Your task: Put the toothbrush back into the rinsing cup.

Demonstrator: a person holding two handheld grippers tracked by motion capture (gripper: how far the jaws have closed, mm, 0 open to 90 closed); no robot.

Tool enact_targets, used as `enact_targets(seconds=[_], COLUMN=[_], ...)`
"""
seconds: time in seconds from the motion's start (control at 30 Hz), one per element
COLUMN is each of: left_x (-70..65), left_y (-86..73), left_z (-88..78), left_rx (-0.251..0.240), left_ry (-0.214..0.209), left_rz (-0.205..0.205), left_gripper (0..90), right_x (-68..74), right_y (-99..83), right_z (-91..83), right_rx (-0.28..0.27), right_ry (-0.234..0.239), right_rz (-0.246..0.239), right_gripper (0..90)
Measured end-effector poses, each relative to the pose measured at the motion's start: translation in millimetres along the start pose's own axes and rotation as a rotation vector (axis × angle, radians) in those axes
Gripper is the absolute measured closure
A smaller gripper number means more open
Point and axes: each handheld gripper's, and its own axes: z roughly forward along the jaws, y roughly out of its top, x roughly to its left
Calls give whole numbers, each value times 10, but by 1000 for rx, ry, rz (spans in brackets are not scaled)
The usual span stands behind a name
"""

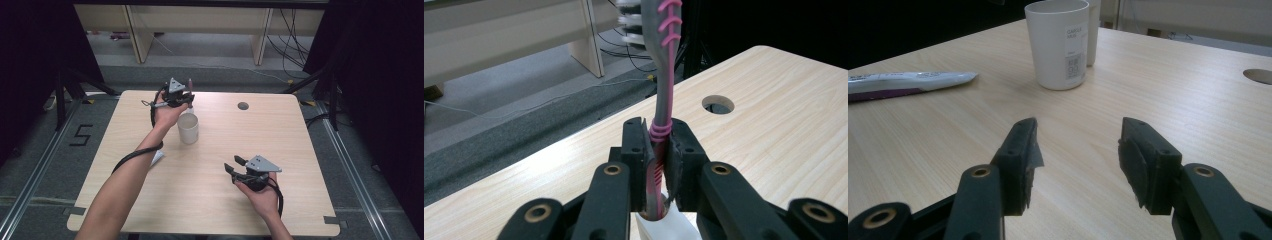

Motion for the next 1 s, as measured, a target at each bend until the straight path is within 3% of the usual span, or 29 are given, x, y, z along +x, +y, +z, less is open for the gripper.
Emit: enact_targets(seconds=[0.13,0.17,0.2,0.33,0.43,0.57,0.73,0.9,0.93,1.0], left_x=[2,1,4,10,27,18,18,24,36,25], left_y=[-6,-6,-7,-25,-44,-57,-72,-105,-111,-126], left_z=[5,6,7,21,31,48,59,72,66,82], left_rx=[8,10,14,25,42,41,44,53,67,51], left_ry=[4,3,3,0,-1,-3,-5,-6,-4,-7], left_rz=[-5,-7,-3,-10,-2,-15,-12,-17,-5,-25], left_gripper=[797,797,797,796,797,796,796,796,796,796], right_x=[1,7,43,5,28,22,37,38,26,10], right_y=[-1,-2,-6,-1,-6,-7,-16,-8,-7,-9], right_z=[-2,-9,-14,-4,-9,-5,4,-10,-5,2], right_rx=[3,12,27,5,18,15,15,28,25,19], right_ry=[-6,-7,-2,-9,-3,-1,14,8,12,13], right_rz=[-1,10,61,3,42,36,62,57,40,17], right_gripper=[500,501,500,501,500,500,500,500,500,500])
